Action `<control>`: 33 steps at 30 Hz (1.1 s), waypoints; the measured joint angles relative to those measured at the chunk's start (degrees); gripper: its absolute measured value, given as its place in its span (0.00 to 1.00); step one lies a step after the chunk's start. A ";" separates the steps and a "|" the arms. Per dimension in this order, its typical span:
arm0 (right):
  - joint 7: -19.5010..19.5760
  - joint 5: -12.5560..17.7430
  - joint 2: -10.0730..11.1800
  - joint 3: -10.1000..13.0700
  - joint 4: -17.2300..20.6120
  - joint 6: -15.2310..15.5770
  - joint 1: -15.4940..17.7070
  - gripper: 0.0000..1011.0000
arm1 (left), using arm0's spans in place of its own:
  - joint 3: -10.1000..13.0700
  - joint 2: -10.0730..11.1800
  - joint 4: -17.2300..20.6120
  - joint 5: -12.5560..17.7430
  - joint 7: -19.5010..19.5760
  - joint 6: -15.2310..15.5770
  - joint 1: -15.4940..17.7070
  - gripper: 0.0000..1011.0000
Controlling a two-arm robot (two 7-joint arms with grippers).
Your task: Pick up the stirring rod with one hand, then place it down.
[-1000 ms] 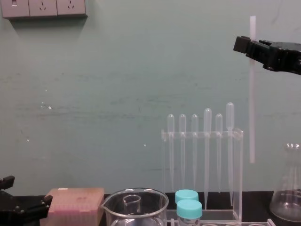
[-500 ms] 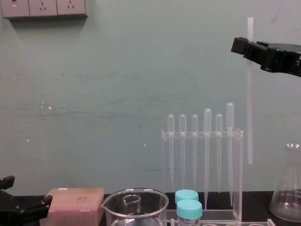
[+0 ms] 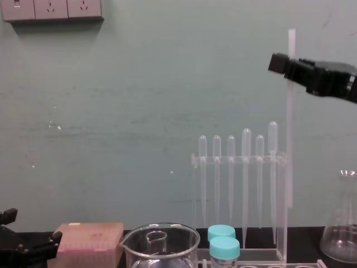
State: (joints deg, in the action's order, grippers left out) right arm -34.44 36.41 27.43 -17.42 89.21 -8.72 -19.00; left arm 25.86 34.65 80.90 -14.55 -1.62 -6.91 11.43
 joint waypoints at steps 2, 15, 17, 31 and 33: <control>-1.09 0.41 0.13 -0.48 -0.78 -0.49 0.36 0.08 | 0.00 0.00 0.00 0.00 0.00 0.00 0.00 0.99; -2.62 -0.12 -0.27 -2.62 -5.70 -2.82 1.63 0.08 | 0.00 0.00 0.00 0.00 0.00 0.00 0.00 0.99; -2.59 -1.03 -0.77 -2.83 -7.01 -4.10 1.24 0.08 | 0.00 0.00 0.00 0.00 0.00 0.00 0.00 0.99; -3.33 -4.16 -4.94 -4.23 -15.40 -7.65 -1.53 0.08 | 0.00 0.00 0.00 0.00 0.00 0.00 0.00 0.99; -3.39 -4.65 -5.29 -4.43 -16.44 -7.82 -1.67 0.08 | 0.00 0.00 0.00 0.00 0.00 0.00 0.00 0.99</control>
State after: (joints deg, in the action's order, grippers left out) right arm -37.83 31.76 22.14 -21.85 72.77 -16.54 -20.67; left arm 25.86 34.65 80.90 -14.55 -1.62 -6.91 11.43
